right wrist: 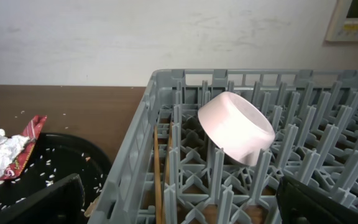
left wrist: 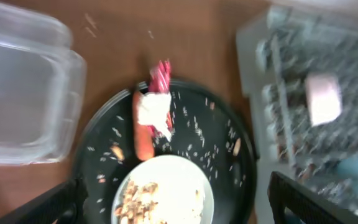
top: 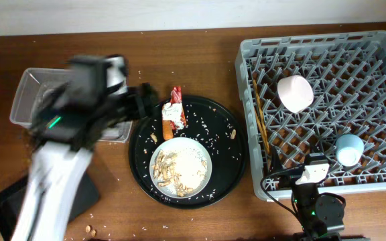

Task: Sort waste into correct bins and load items into the dishwasher rack
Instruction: 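Grasp the white tissue with the left gripper and drop it in the clear container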

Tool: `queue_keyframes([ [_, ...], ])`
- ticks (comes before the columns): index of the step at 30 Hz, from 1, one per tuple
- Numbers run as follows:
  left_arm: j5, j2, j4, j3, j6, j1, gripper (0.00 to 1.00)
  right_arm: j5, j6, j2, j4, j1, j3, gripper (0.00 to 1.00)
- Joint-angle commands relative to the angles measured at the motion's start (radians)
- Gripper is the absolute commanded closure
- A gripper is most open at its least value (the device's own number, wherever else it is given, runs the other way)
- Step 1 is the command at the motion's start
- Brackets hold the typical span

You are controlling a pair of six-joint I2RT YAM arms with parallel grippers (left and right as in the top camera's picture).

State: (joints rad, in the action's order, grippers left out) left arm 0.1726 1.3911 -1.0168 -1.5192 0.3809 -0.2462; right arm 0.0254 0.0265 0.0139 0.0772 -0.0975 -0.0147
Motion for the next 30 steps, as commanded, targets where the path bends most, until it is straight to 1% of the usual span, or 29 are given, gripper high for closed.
queue_keyframes([
  [1,-0.044,0.176,0.064,0.018,-0.046,-0.066,0.09,-0.002,0.011,-0.008,0.001,0.007,0.009,0.02],
  [4,-0.141,0.296,0.128,0.018,-0.046,-0.104,0.11,-0.002,0.011,-0.008,0.001,0.007,0.009,0.02],
  [5,-0.172,0.338,0.153,0.018,-0.046,-0.116,0.16,-0.002,0.011,-0.008,0.001,0.007,0.009,0.02],
  [6,-0.201,0.365,0.17,0.018,-0.046,-0.124,0.17,-0.002,0.011,-0.008,0.001,0.007,0.009,0.02],
  [7,-0.246,0.399,0.188,0.018,-0.045,-0.133,0.19,-0.003,0.011,-0.008,0.001,0.007,0.009,0.02],
  [8,-0.284,0.431,0.204,0.018,-0.045,-0.137,0.24,-0.002,0.011,-0.008,0.001,0.007,0.009,0.02],
  [9,-0.302,0.46,0.216,0.018,-0.045,-0.137,0.26,-0.003,0.011,-0.008,0.001,0.007,0.009,0.02],
  [10,-0.305,0.494,0.233,0.018,-0.045,-0.137,0.3,-0.002,0.011,-0.008,0.001,0.007,0.009,0.02],
  [14,-0.305,0.57,0.257,0.018,-0.045,-0.137,0.39,-0.002,0.011,-0.008,0.001,0.007,0.009,0.02],
  [18,-0.304,0.624,0.276,0.019,-0.045,-0.137,0.4,-0.002,0.011,-0.008,0.001,0.007,0.009,0.02],
  [22,-0.301,0.635,0.278,0.018,-0.045,-0.137,0.76,-0.003,0.011,-0.008,0.001,0.007,0.009,0.02],
  [23,-0.301,0.634,0.278,0.017,-0.045,-0.137,0.96,-0.002,0.011,-0.008,0.001,0.007,0.009,0.02],
  [24,-0.3,0.633,0.274,0.013,-0.045,-0.137,1.0,-0.002,0.011,-0.008,0.001,0.007,0.009,0.02],
  [27,-0.301,0.618,0.227,-0.018,-0.045,-0.134,1.0,-0.002,0.011,-0.008,0.001,0.007,0.009,0.02],
  [30,-0.306,0.55,0.126,-0.087,-0.045,-0.099,1.0,-0.002,0.011,-0.008,0.001,0.007,0.009,0.02],
])
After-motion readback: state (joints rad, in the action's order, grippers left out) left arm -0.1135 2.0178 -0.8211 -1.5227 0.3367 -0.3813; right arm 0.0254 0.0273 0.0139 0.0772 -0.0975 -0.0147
